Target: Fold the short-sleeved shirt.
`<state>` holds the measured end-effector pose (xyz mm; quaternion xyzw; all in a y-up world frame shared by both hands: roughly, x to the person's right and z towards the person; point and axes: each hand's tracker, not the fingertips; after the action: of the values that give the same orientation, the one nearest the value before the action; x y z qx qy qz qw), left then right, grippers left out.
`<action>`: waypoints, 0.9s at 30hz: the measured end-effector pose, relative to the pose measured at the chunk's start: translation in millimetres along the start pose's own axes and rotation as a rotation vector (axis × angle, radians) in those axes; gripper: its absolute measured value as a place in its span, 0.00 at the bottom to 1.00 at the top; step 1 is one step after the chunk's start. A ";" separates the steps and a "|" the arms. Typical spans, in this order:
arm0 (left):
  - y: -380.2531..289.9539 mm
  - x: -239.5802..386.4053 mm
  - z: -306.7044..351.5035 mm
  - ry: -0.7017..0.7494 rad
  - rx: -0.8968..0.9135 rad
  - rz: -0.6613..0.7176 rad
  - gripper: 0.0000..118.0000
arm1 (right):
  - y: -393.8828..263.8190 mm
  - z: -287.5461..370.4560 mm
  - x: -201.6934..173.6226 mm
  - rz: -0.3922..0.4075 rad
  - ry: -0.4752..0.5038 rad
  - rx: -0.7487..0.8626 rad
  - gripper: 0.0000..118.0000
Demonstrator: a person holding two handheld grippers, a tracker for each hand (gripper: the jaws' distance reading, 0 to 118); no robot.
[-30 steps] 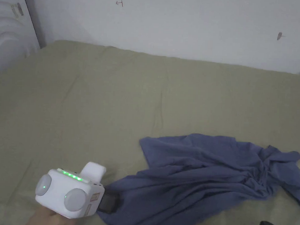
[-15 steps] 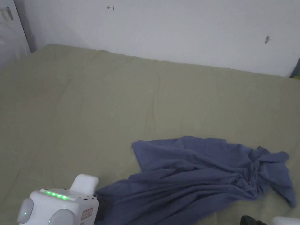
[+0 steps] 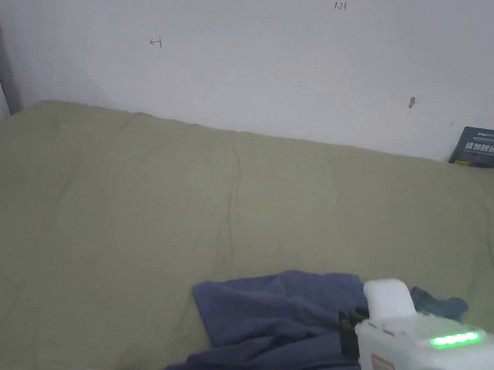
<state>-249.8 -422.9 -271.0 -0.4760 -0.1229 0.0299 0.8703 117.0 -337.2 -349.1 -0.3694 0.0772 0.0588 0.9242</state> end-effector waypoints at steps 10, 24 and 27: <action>-0.6 -8.4 -8.0 -0.036 -0.026 0.011 0.05 | 91.0 -150.4 18.8 0.113 -0.011 -0.148 0.07; 3.2 -6.8 -11.6 -0.042 -0.048 0.019 0.05 | 69.8 -226.7 4.0 0.250 0.043 -0.394 0.82; 3.2 -4.7 -12.9 -0.032 -0.055 0.007 0.05 | 73.4 -214.7 1.1 0.248 0.094 -0.367 0.58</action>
<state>-251.0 -432.5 -281.2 -0.4996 -0.1361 0.0371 0.8547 84.7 -432.9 -552.3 -0.5215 0.1527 0.1677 0.8225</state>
